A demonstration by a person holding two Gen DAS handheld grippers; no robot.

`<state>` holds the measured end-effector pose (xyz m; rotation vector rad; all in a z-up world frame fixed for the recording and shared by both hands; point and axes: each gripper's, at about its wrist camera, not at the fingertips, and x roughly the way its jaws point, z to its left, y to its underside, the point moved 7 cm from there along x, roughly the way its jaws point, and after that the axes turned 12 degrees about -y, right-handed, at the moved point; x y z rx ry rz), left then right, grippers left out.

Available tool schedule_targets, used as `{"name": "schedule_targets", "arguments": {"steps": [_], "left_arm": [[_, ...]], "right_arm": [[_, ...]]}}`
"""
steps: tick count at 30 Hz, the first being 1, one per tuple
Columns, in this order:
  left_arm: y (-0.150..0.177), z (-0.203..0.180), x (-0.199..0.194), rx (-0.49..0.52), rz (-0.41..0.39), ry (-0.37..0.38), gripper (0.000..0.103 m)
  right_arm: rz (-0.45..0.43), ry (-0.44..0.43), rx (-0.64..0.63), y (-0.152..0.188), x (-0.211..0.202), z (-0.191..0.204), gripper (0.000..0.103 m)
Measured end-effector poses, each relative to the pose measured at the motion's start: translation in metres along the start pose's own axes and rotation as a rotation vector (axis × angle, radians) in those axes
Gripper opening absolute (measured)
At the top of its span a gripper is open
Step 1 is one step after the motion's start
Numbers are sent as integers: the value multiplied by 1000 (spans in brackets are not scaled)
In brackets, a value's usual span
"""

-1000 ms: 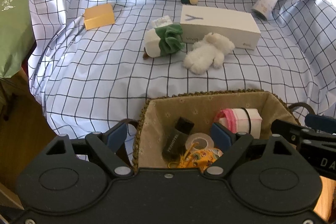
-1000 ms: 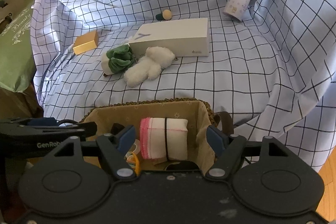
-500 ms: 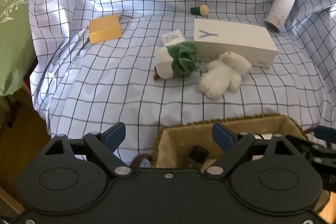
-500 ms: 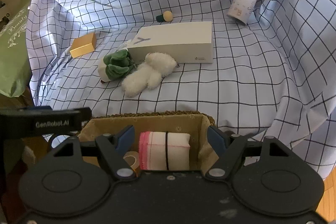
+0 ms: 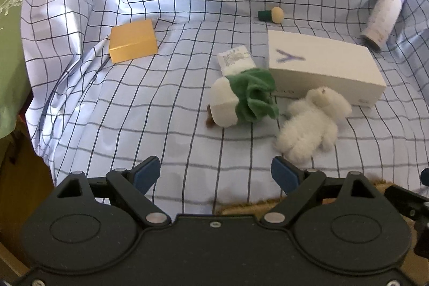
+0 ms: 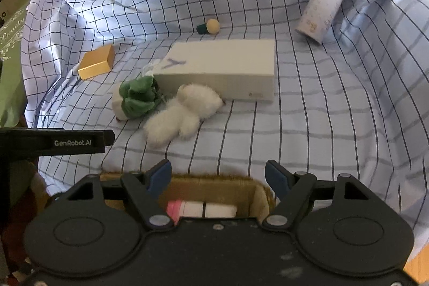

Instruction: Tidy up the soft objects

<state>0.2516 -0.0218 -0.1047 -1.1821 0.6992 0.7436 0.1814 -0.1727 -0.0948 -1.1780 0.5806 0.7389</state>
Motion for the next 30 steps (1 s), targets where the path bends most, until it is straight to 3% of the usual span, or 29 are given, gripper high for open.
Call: {"name": "schedule_targets", "arguments": {"steps": [9, 19, 26, 30], "left_arm": [[-30, -8, 27, -11, -31, 7, 90], [-52, -29, 50, 46, -60, 7, 93], [-52, -36, 65, 46, -32, 4, 93], [-53, -34, 68, 30, -25, 15, 87]], "right_arm": [[-29, 9, -31, -36, 24, 4, 78], [-1, 14, 7, -34, 35, -2, 78], [15, 28, 32, -34, 37, -14, 79], [14, 23, 41, -34, 40, -13, 79]]}}
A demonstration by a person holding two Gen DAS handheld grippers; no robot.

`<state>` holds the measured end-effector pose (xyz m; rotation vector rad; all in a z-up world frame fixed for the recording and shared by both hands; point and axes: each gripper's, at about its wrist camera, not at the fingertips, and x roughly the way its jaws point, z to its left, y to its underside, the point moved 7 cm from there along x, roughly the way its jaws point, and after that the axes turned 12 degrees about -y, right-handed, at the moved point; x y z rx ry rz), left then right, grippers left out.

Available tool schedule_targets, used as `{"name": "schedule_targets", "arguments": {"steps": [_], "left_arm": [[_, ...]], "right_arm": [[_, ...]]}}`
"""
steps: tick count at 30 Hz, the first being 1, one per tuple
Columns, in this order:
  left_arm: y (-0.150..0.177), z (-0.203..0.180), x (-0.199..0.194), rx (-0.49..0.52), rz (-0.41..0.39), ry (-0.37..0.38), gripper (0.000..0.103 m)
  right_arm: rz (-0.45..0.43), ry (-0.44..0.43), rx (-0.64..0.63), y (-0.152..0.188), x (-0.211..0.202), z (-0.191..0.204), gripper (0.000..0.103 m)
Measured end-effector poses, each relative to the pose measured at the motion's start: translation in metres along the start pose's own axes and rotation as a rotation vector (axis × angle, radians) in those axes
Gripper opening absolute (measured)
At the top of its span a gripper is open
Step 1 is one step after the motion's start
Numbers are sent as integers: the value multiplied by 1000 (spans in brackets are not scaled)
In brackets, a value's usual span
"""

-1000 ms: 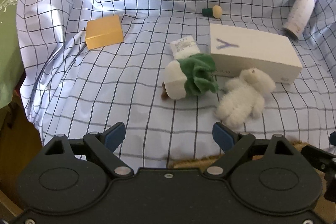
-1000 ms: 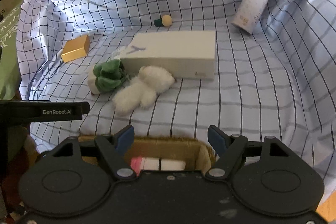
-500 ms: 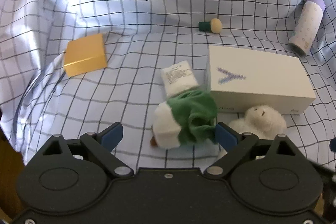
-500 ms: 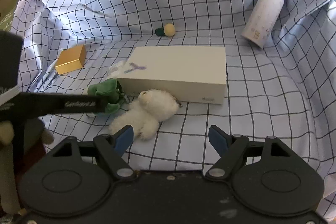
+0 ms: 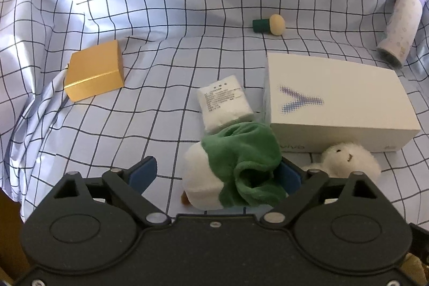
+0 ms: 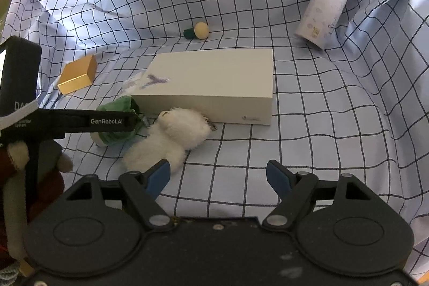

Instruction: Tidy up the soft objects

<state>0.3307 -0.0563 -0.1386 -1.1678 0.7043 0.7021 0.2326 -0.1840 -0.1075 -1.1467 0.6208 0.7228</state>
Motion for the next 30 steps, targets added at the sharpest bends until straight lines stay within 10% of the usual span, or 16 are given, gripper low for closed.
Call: {"name": "schedule_targets", "arguments": {"steps": [4, 30], "left_arm": [[1, 0, 2, -9, 17, 50, 60], [9, 5, 23, -35, 62, 110, 66]], "right_arm": [[-2, -4, -3, 0, 1, 3, 79], [-208, 74, -104, -154, 76, 12, 84]]}}
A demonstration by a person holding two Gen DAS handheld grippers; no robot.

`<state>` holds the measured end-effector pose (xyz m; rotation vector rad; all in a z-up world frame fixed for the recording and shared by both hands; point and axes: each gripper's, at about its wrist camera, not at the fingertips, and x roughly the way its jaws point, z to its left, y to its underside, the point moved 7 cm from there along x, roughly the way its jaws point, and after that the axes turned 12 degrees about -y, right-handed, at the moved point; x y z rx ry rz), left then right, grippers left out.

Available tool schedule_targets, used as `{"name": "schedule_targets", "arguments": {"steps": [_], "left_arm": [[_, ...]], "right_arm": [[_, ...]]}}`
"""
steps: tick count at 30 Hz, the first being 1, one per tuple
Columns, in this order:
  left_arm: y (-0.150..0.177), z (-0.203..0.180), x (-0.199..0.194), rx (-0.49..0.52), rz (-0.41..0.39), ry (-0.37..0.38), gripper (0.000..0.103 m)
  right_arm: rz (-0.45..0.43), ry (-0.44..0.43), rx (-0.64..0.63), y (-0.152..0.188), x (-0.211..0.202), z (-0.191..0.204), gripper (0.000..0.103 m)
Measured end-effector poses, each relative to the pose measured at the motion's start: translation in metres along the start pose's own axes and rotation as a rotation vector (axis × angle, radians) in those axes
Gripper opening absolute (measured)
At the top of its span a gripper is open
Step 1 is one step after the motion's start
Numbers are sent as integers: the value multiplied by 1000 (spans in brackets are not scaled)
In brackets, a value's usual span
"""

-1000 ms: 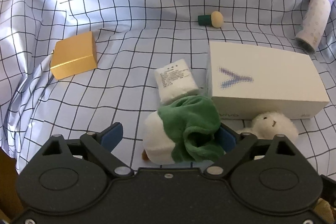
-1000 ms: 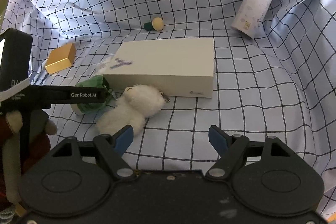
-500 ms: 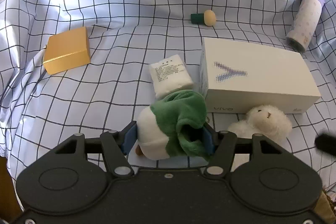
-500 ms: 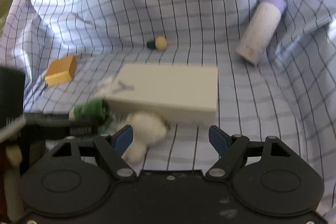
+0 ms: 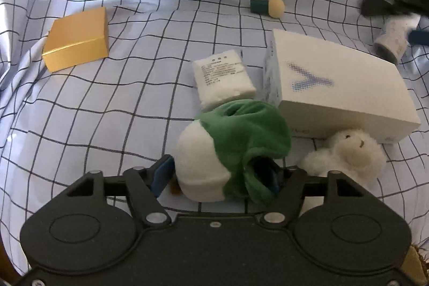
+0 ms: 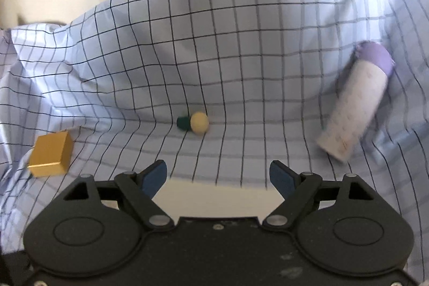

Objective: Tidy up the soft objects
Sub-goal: 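Grasp the green-hooded white plush with the left tool while the right grasps the green-and-beige peg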

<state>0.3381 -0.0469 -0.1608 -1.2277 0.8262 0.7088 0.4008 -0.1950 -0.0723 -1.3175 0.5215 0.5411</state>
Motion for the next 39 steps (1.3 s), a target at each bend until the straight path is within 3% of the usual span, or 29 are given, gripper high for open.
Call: {"name": "schedule_targets", "arguments": {"steps": [2, 3, 5, 6, 8, 14, 18, 23, 37, 39], "left_arm": [[1, -2, 1, 15, -19, -20, 74], [1, -2, 2, 19, -31, -39, 78], [1, 1, 6, 10, -32, -74, 97], [1, 4, 10, -9, -22, -68, 99], [0, 8, 12, -16, -16, -41, 100], [1, 5, 10, -9, -44, -57, 101], [1, 4, 9, -6, -56, -58, 101], [1, 4, 8, -7, -59, -56, 101], [1, 4, 7, -13, -66, -58, 101], [1, 3, 7, -14, -66, -58, 101]], "right_arm": [[-4, 8, -2, -8, 20, 2, 94], [-2, 10, 10, -11, 29, 2, 96], [17, 0, 54, -16, 50, 0, 97], [31, -7, 71, -18, 60, 0, 97], [57, -7, 90, -23, 82, 1, 99], [118, 50, 63, -28, 144, 9, 102], [148, 32, 91, -37, 165, 13, 102], [190, 94, 131, -49, 190, 5, 100], [221, 151, 171, -47, 217, -7, 87], [212, 139, 174, -45, 212, -6, 81]]}}
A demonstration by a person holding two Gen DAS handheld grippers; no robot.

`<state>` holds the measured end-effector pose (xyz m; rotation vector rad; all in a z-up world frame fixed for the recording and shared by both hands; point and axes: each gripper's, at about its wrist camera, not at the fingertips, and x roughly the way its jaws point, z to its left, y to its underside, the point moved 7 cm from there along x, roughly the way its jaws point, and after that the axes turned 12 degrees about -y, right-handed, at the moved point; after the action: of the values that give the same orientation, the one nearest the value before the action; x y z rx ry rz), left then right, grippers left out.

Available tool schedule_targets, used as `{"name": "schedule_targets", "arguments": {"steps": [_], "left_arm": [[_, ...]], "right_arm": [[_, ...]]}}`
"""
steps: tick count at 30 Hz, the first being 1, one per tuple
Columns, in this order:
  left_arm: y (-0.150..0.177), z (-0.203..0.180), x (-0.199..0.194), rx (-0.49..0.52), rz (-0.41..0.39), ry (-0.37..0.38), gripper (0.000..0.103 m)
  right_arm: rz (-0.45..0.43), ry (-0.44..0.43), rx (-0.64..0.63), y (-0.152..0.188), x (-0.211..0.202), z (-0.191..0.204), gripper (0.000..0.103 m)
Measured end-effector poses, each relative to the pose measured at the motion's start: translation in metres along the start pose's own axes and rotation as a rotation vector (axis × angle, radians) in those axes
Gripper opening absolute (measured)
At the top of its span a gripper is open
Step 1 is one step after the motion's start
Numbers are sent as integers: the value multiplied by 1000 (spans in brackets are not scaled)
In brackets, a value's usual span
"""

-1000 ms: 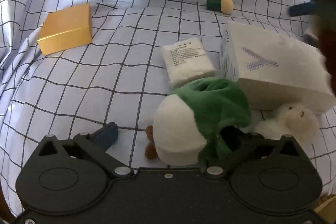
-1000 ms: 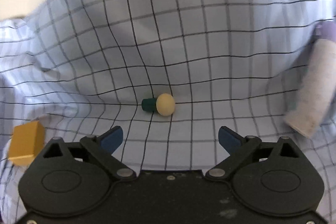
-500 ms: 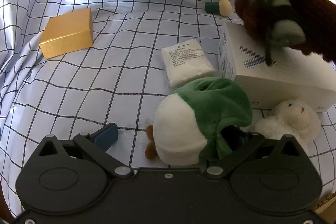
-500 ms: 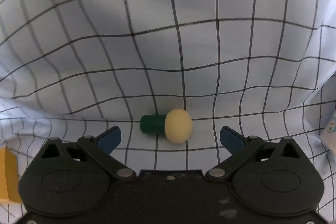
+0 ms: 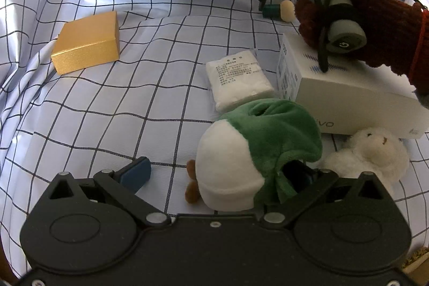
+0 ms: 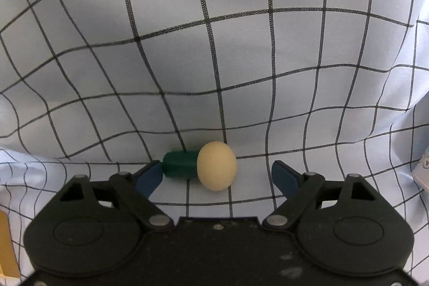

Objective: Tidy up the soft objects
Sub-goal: 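Grasp the green-hooded white plush with the left tool while the right grasps the green-and-beige peg, then carry the plush and the peg over the woven basket with both tools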

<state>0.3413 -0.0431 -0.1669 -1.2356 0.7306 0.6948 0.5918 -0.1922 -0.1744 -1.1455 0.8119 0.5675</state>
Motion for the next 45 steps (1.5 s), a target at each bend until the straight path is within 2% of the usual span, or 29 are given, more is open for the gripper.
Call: {"name": "schedule_targets", "arguments": {"steps": [2, 4, 7, 10, 15, 19, 22, 26, 31, 34, 36, 39, 41, 45], "left_arm": [[0, 0, 0, 1, -1, 0, 101], [0, 0, 0, 0, -1, -1, 101], [0, 0, 0, 0, -2, -2, 101], [0, -1, 0, 0, -3, -1, 101], [0, -1, 0, 0, -6, -2, 101], [0, -1, -1, 2, -7, -1, 101], [0, 0, 0, 0, -5, 1, 101], [0, 0, 1, -5, 1, -1, 101], [-2, 0, 1, -5, 5, -8, 101], [-2, 0, 1, -8, 6, -8, 100], [-2, -1, 1, -9, 4, -6, 97], [-3, -4, -5, 7, -15, 8, 82], [-4, -10, -11, 36, -46, 38, 57], [-4, -19, -19, 89, -90, 14, 54]], "right_arm": [[-6, -27, -20, 3, -3, 2, 63], [-14, -54, -49, 7, -5, 6, 55], [-35, -23, -56, 11, -10, 7, 55], [-67, -32, -21, 12, -16, 3, 55], [-207, -151, 4, 13, -46, -3, 55], [-273, -116, -76, 19, -73, -5, 55], [-301, -134, -153, 32, -108, -2, 55], [-338, -181, -197, 51, -161, -12, 55], [-340, -237, -156, 80, -206, -27, 55], [-341, -236, -146, 106, -233, -37, 56], [-336, -221, -152, 124, -246, -41, 56], [-325, -195, -166, 152, -263, -51, 56], [-313, -192, -166, 168, -270, -53, 56], [-297, -205, -142, 200, -290, -59, 56]]}}
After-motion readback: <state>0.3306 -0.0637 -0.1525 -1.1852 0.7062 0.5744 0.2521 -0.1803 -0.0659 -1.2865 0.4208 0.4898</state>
